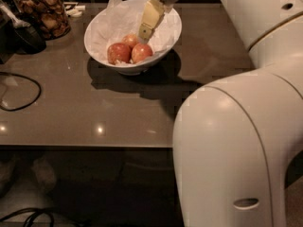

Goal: Pick apple from white bowl

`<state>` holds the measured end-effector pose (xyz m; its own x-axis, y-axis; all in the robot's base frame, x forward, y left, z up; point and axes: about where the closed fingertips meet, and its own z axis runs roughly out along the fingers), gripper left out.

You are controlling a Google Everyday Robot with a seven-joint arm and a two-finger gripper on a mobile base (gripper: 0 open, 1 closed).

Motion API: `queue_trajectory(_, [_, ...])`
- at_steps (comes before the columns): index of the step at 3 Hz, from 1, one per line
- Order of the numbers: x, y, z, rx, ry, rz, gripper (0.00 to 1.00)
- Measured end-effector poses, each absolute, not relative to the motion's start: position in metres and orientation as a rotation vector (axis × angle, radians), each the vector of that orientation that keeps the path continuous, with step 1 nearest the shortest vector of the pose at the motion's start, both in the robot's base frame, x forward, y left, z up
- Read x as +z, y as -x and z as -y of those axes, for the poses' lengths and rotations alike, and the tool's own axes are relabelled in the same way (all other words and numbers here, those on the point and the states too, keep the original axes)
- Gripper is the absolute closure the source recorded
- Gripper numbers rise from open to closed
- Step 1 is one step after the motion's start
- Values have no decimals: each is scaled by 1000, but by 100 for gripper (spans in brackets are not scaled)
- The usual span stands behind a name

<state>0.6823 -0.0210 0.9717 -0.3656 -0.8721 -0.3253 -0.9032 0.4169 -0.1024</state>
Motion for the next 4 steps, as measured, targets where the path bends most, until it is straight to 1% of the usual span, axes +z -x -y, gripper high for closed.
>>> queue_trajectory(1, [966, -687, 18, 135, 1533, -2358, 15])
queue_trajectory(2, [960, -692, 17, 138, 1532, -2371, 16])
queue_trajectory(4, [950, -696, 11, 150, 1544, -2384, 15])
